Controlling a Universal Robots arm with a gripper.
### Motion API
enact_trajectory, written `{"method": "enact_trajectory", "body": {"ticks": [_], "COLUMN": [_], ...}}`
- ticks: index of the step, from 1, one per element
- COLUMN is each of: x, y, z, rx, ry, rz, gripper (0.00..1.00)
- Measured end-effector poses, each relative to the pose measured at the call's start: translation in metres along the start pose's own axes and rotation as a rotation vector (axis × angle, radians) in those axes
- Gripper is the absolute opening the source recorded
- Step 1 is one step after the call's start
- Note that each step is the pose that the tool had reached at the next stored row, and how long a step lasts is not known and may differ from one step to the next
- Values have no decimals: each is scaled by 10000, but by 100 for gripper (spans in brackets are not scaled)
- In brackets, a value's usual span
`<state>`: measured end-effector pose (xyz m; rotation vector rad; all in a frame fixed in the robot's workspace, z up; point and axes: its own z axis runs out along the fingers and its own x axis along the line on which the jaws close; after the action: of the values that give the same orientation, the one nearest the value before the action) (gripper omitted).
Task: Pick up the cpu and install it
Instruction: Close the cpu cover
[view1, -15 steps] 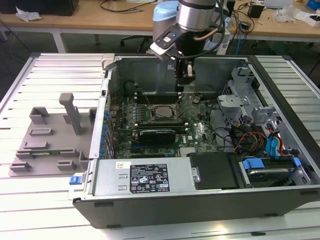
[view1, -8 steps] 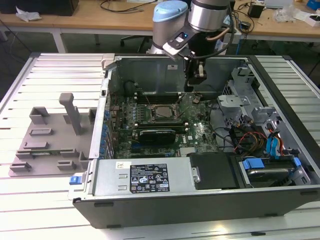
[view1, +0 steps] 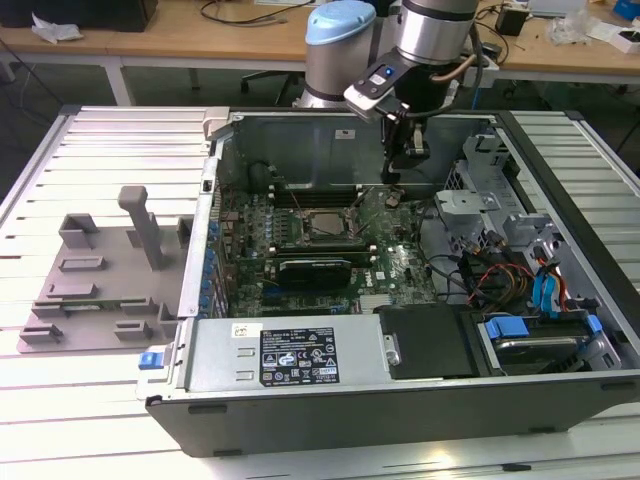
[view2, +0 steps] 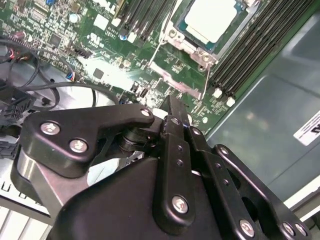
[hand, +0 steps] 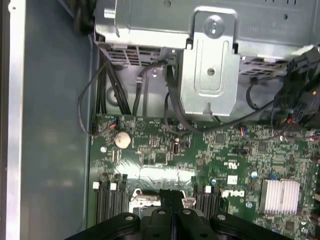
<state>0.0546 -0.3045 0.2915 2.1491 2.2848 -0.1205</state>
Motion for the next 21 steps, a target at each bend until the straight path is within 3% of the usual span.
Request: {"method": "enact_trajectory", "body": {"ticks": [3,6,14,21], "x": [-3,-11,-24,-33], "y": [53,181,383,517], "z": [-3,-9,-20,-27], "rx": [8,34,81,108], "ry": [0,2,4,6], "rz": [-1,-2,-4,-7], "gripper": [11,11,11,11]}}
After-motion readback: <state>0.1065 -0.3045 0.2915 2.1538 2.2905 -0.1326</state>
